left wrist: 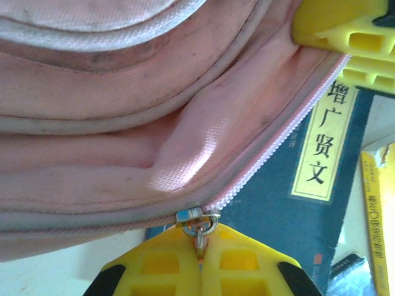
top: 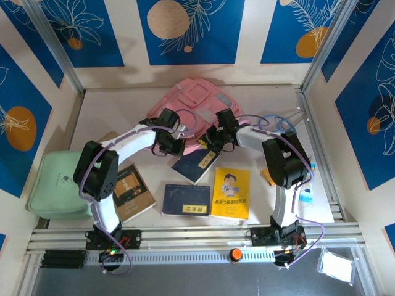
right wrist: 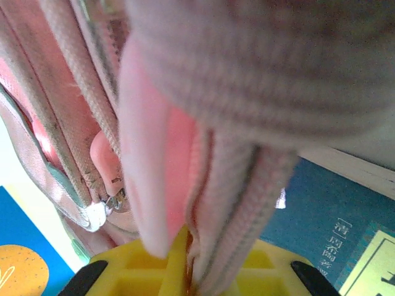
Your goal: Pack books, pencil case, and school supplies into a backpack
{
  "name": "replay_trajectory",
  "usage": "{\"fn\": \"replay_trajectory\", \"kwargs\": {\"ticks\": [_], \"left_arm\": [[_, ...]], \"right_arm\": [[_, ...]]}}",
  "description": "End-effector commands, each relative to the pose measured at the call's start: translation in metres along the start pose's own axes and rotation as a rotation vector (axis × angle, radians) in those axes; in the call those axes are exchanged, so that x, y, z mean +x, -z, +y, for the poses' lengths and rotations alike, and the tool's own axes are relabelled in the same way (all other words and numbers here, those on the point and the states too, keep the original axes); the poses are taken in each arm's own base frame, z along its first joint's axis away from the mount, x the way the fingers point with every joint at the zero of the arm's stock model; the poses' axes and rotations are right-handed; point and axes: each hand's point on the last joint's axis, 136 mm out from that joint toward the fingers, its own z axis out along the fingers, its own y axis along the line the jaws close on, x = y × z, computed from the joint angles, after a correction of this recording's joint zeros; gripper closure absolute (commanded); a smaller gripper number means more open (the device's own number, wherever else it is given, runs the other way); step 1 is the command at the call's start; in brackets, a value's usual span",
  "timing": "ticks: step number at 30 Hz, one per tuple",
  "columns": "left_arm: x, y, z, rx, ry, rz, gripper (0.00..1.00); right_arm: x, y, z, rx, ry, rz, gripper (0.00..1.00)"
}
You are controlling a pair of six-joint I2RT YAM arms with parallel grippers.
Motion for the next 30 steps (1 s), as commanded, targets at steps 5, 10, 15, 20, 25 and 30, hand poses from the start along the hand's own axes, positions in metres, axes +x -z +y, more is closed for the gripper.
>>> {"fn": "replay_trajectory", "kwargs": {"ticks": [5, 10, 15, 20, 25, 30], "left_arm": [[0.020, 0.032, 0.044, -0.133, 0.012, 0.043, 1.00], [0.021, 0.040, 0.074, -0.172, 0.074, 0.041, 1.00], [0.020, 0.041, 0.095, -0.198, 0.130, 0.039, 1.00], [0.022, 0.034, 0.101, -0.180, 0.168, 0.072, 1.00], [0.031, 0.040, 0.089, -0.126, 0.174, 0.076, 1.00], [0.047, 0.051, 0.067, -0.051, 0.176, 0.074, 1.00]], "right_arm": [[-0.017, 0.020, 0.000, 0.032, 0.091, -0.117, 0.87], [-0.020, 0.024, 0.001, 0.034, 0.119, -0.138, 0.87], [-0.019, 0.021, 0.007, 0.019, 0.159, -0.132, 0.87], [-0.017, 0.018, 0.010, 0.017, 0.195, -0.114, 0.87], [-0.015, 0.014, 0.023, -0.012, 0.258, -0.080, 0.87], [-0.018, 0.007, 0.038, -0.031, 0.324, -0.073, 0.87]]}}
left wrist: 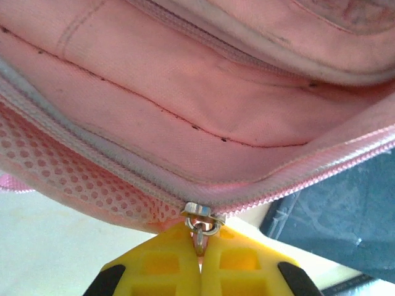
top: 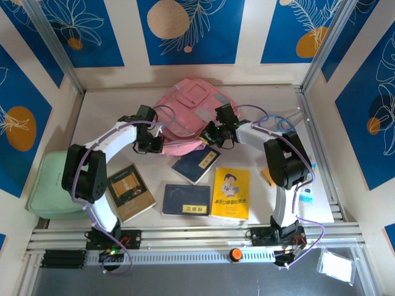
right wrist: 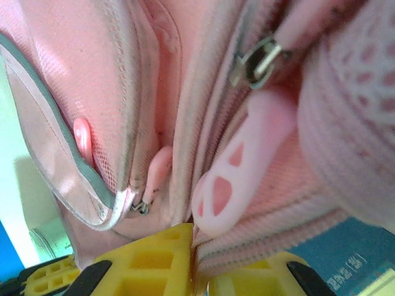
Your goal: Pack books, pencil case, and school supplies into a backpack
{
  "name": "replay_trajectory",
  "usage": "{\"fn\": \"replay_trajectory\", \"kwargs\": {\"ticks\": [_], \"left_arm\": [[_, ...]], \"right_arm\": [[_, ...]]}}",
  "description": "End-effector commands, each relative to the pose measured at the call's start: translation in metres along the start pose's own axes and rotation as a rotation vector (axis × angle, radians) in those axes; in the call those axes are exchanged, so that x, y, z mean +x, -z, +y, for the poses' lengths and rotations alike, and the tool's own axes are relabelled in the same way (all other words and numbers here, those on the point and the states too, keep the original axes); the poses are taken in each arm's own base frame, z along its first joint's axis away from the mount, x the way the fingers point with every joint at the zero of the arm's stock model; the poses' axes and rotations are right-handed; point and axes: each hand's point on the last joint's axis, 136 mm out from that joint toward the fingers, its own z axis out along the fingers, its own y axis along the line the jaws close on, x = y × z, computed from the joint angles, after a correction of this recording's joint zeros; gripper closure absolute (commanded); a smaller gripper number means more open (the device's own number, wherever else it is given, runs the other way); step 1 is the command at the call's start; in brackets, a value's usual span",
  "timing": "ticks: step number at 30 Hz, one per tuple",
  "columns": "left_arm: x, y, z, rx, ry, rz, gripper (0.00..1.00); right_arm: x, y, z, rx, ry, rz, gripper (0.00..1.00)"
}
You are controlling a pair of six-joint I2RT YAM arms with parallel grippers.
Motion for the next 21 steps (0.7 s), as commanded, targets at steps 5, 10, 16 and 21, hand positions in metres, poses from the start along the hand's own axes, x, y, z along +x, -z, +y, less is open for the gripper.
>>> {"fn": "replay_trajectory", "kwargs": {"ticks": [5, 10, 16, 21], "left_arm": [[0.041, 0.017, -0.046, 0.140, -0.010, 0.071, 1.00], [0.037, 0.008, -0.082, 0.192, -0.057, 0.079, 1.00], [0.018, -0.002, -0.099, 0.232, -0.061, 0.084, 1.00], [0.014, -0.008, -0.105, 0.256, -0.066, 0.101, 1.00]], "right_arm": [[-0.027, -0.010, 0.021, -0.019, 0.110, -0.035, 0.87], [-0.043, -0.009, 0.018, 0.006, 0.114, -0.063, 0.85], [-0.046, 0.024, 0.007, 0.007, 0.044, -0.085, 0.67], [-0.016, 0.044, -0.007, 0.018, -0.039, -0.040, 0.48]]}}
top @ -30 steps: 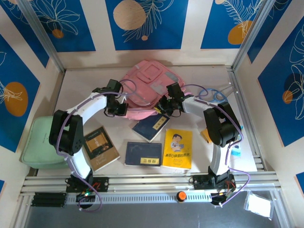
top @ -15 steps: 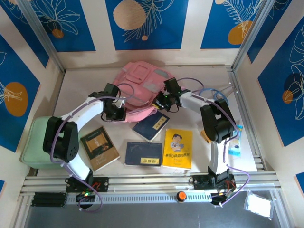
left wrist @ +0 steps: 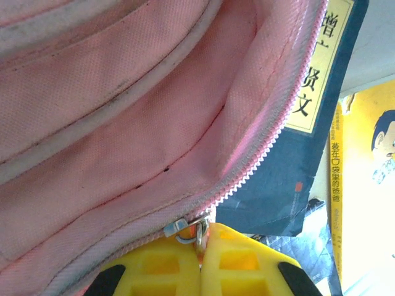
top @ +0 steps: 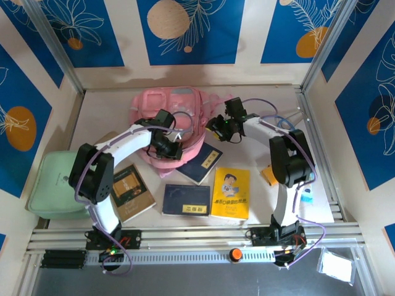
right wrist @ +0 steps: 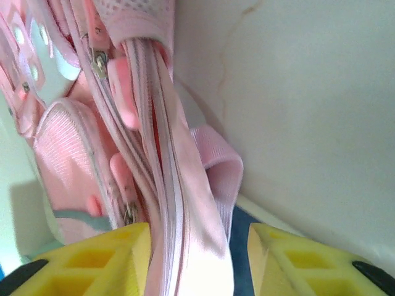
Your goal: Pack books, pencil case, and school supplies into a backpack
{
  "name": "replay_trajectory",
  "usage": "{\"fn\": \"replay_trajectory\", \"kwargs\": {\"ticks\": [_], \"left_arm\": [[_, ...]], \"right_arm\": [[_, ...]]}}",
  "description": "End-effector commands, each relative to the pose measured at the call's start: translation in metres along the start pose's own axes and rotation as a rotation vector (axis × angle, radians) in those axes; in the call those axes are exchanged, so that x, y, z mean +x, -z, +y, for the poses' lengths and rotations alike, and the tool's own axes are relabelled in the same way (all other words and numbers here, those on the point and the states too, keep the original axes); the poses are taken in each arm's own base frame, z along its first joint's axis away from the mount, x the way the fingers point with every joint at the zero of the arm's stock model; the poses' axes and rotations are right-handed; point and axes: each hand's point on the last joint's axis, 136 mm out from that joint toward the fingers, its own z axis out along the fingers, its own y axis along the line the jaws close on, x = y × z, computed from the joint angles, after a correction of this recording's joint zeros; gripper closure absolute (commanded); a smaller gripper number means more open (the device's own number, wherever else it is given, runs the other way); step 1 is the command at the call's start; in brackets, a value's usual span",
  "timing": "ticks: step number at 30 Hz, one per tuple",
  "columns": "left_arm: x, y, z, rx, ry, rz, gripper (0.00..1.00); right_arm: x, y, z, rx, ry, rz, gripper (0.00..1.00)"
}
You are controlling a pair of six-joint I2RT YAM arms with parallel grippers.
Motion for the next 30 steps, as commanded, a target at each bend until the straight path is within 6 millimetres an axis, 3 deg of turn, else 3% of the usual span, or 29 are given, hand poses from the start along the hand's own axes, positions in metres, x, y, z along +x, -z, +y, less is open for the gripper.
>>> {"fn": "replay_trajectory", "kwargs": {"ticks": [1, 7, 12, 14, 19, 23, 30], "left_arm": [[-0.005, -0.001, -0.010, 0.048, 0.001, 0.012, 1.00], [-0.003, -0.005, -0.010, 0.055, 0.008, 0.023, 1.00], [0.000, -0.006, -0.008, 0.050, 0.016, 0.034, 1.00], [0.002, -0.005, -0.008, 0.045, 0.017, 0.042, 1.00], [0.008, 0.003, -0.005, 0.017, 0.022, 0.070, 1.00], [0.014, 0.017, -0.008, 0.011, 0.021, 0.093, 1.00], [0.030, 0.034, 0.010, -0.034, 0.030, 0.127, 1.00]], "right_arm": [[0.028, 0.016, 0.003, -0.011, -0.057, 0.061, 0.45], [0.071, -0.008, 0.015, -0.031, -0.109, 0.218, 0.40], [0.085, -0.028, 0.020, -0.014, -0.114, 0.270, 0.39], [0.086, -0.033, 0.018, 0.000, -0.114, 0.274, 0.42], [0.080, -0.039, 0.007, 0.041, -0.102, 0.237, 0.66], [0.072, -0.041, 0.005, 0.059, -0.049, 0.181, 0.79], [0.057, -0.041, 0.005, 0.060, 0.034, 0.086, 0.86]]}}
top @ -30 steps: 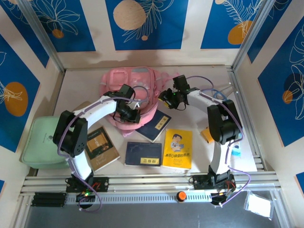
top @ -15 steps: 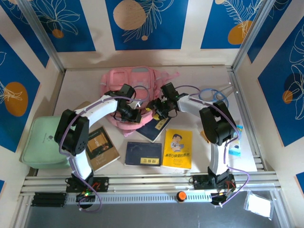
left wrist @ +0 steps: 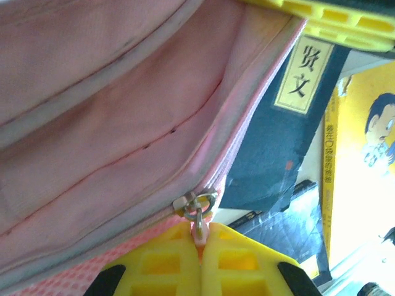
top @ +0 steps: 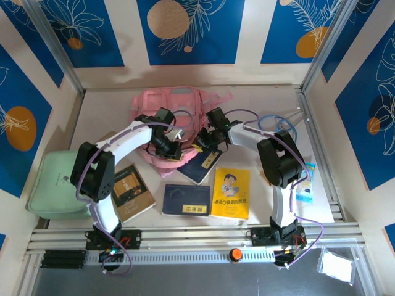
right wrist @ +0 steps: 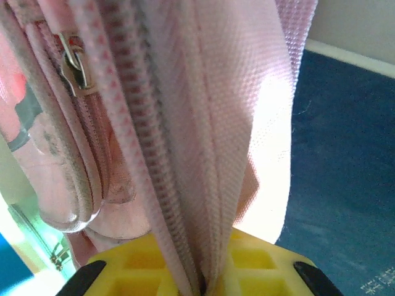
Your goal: Pack books, pencil case, and school supplies into a backpack
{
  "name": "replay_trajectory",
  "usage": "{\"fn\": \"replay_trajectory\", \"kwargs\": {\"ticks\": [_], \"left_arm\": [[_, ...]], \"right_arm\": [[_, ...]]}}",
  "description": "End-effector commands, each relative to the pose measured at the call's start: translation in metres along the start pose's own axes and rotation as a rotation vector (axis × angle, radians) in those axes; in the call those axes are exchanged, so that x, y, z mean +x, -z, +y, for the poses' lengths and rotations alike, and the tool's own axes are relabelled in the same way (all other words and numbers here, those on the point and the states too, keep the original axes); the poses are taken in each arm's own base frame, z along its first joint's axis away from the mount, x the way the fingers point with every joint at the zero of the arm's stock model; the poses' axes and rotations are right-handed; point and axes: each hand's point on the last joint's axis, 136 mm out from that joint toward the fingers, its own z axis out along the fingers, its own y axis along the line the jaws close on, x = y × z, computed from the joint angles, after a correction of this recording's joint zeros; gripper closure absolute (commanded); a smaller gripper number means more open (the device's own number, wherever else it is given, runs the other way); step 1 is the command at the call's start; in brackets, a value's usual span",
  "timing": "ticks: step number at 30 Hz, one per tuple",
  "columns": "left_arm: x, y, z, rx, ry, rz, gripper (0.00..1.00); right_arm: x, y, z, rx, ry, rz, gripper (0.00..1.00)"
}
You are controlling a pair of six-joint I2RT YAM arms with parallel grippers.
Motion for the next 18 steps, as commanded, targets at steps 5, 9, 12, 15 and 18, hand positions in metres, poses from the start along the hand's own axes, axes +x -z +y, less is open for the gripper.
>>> {"fn": "replay_trajectory", "kwargs": {"ticks": [5, 9, 12, 15, 18], "left_arm": [[0.029, 0.027, 0.028, -0.080, 0.027, 0.055, 1.00], [0.033, 0.033, 0.047, -0.144, 0.040, 0.056, 1.00], [0.034, 0.037, 0.058, -0.173, 0.052, 0.047, 1.00], [0.035, 0.040, 0.068, -0.193, 0.068, 0.045, 1.00], [0.037, 0.041, 0.076, -0.207, 0.079, 0.048, 1.00]], "right_arm": [[-0.032, 0.015, 0.006, 0.014, 0.097, -0.162, 0.87], [-0.039, 0.027, 0.014, 0.008, 0.124, -0.203, 0.87], [-0.042, 0.034, 0.018, 0.008, 0.142, -0.226, 0.90], [-0.049, 0.043, 0.020, 0.009, 0.156, -0.252, 0.91], [-0.061, 0.054, 0.023, -0.002, 0.176, -0.278, 0.91]]}}
